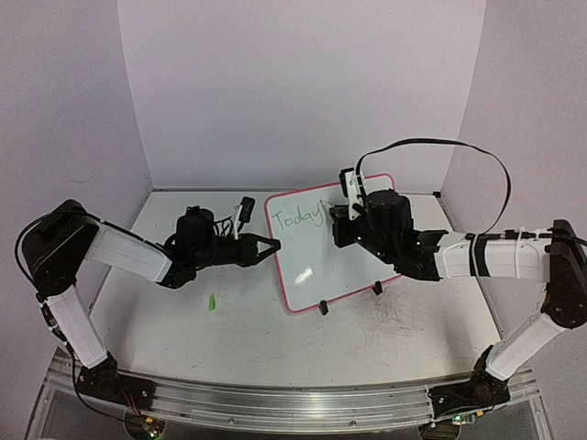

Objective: Write a sentence on the whiteboard

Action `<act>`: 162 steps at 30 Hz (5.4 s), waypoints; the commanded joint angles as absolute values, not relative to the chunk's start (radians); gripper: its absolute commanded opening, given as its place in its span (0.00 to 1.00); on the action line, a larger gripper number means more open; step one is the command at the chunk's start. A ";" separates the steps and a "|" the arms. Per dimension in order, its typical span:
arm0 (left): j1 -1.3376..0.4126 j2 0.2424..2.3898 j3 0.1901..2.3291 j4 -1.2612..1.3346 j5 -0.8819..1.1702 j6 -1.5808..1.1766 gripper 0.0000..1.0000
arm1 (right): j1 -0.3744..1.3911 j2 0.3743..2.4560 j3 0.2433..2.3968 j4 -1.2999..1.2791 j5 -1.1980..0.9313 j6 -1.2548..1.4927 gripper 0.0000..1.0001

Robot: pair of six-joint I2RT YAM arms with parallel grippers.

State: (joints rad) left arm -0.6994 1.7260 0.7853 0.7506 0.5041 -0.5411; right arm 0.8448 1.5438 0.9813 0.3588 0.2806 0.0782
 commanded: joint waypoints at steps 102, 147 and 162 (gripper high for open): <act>-0.696 1.677 0.802 0.747 0.523 -0.535 0.00 | 0.851 1.489 0.889 0.311 0.343 0.160 0.00; -0.699 1.673 0.808 0.736 0.504 -0.565 0.23 | 0.743 1.180 0.752 0.303 0.243 0.083 0.00; -0.728 1.702 0.835 0.737 0.490 -0.577 0.27 | 0.646 1.281 0.791 0.367 0.008 0.023 0.00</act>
